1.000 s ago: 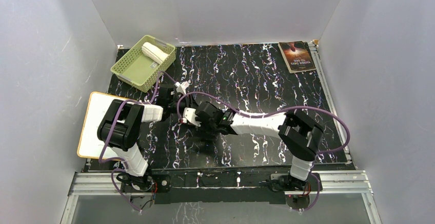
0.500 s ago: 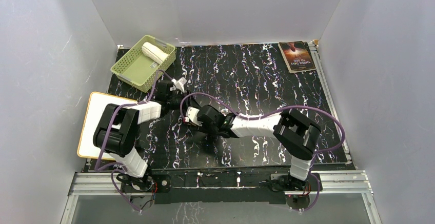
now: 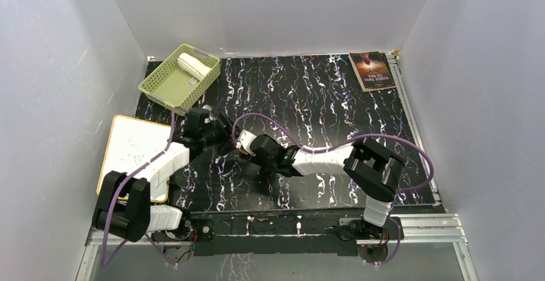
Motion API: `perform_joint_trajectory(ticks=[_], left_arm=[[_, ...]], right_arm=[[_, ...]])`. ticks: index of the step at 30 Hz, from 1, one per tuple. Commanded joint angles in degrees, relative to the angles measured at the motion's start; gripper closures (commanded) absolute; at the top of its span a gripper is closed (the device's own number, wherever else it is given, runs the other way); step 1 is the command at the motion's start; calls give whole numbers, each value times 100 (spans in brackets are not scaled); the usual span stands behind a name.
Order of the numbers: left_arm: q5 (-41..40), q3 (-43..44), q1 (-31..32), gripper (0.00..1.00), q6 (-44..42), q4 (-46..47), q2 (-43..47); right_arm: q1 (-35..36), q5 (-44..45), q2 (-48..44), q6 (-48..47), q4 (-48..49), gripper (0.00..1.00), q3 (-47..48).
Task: Roll the towels
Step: Pick up the towel at the center of the board.
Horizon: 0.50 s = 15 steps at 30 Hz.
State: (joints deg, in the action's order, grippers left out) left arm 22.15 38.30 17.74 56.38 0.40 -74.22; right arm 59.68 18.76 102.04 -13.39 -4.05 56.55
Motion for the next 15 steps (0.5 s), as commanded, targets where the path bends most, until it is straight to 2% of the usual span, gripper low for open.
perform_joint_trajectory(ticks=[1,4,8,15], left_arm=[[-429,-711,491,32,1615,-177,434],[-942,-1041,538,28,2050,-29,769],[-1170,-1247,570,28,2597,375,950],[-1418,-1643,783,32,3383,1739,625]], right_arm=[[-22,-23,-4,236,31,66,-67],[-26,-34,-118,255,77,65,-134],[-26,-24,-166,325,110,65,-201],[-18,-44,-166,416,124,65,-253]])
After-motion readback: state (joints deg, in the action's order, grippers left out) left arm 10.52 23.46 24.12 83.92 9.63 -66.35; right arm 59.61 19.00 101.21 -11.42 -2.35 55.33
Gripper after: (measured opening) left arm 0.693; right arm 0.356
